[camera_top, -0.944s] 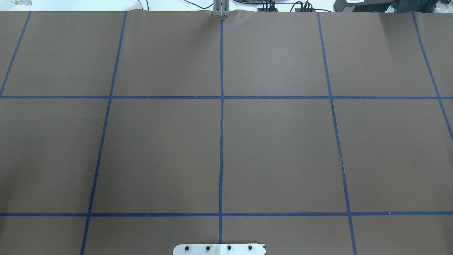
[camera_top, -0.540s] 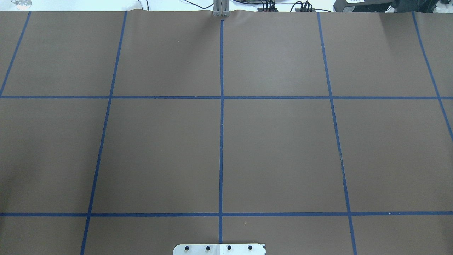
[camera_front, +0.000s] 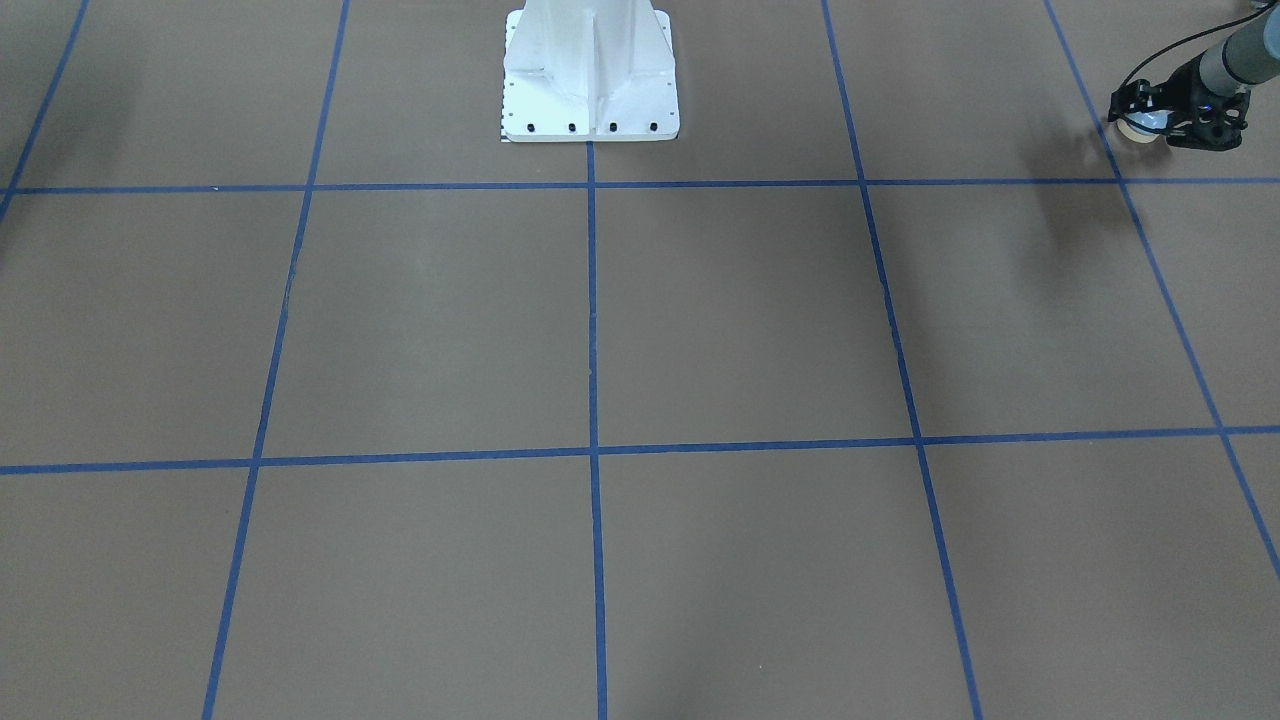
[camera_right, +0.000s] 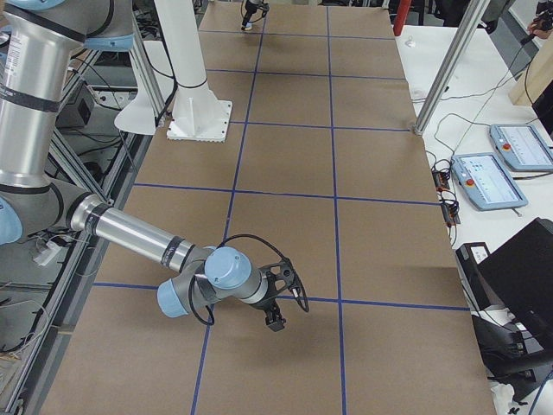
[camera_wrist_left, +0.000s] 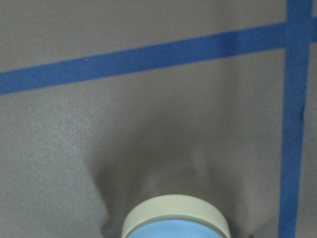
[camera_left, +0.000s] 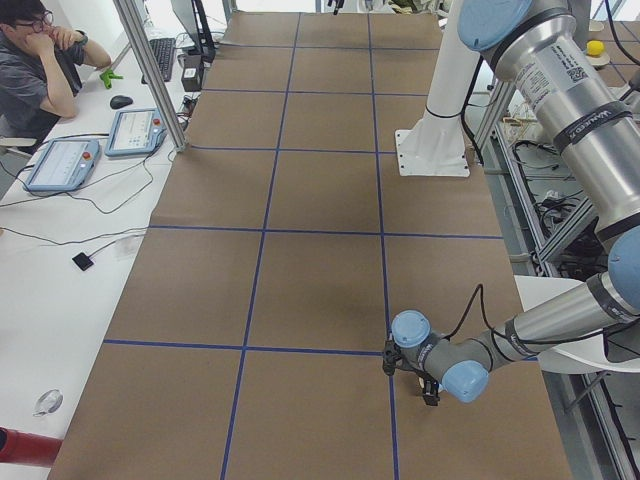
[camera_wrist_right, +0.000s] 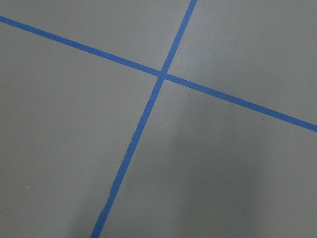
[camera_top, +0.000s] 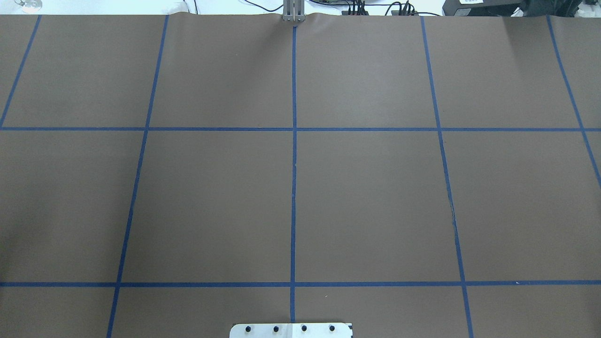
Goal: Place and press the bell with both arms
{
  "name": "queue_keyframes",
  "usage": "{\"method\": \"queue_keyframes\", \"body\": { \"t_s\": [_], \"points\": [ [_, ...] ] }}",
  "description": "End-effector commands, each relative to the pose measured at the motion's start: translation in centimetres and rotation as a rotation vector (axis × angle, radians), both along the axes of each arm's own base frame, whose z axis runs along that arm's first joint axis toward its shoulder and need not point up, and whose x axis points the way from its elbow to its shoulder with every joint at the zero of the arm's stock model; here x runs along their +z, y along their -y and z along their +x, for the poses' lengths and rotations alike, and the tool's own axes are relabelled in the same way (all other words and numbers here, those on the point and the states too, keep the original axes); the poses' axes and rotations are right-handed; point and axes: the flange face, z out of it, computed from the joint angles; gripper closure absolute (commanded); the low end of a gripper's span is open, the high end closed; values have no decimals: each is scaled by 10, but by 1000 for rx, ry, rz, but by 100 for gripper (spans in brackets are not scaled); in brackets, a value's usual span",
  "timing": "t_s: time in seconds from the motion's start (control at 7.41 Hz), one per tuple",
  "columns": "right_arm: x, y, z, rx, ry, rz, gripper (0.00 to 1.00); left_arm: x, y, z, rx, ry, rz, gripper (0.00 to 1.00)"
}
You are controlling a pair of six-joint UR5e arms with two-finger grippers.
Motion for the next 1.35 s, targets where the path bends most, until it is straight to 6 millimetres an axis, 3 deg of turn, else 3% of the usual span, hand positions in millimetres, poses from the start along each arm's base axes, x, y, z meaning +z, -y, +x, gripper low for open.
{"method": "queue_keyframes", "body": {
  "t_s": [0.0,0.27,0.54,0.94,1.21],
  "points": [
    [0,1,0,1,0,1,0,0,0,0,1,-1,1,37],
    [0,1,0,1,0,1,0,-4,1,1,2,-13,10,77],
    [-1,1,0,1,2,-1,0,-11,-1,-1,1,-41,32,99],
    [-2,3,0,4,4,-1,0,-22,-2,-1,4,-75,39,100],
    [-4,7,0,5,4,4,0,-64,-15,-13,14,-134,24,100]
  ]
}}
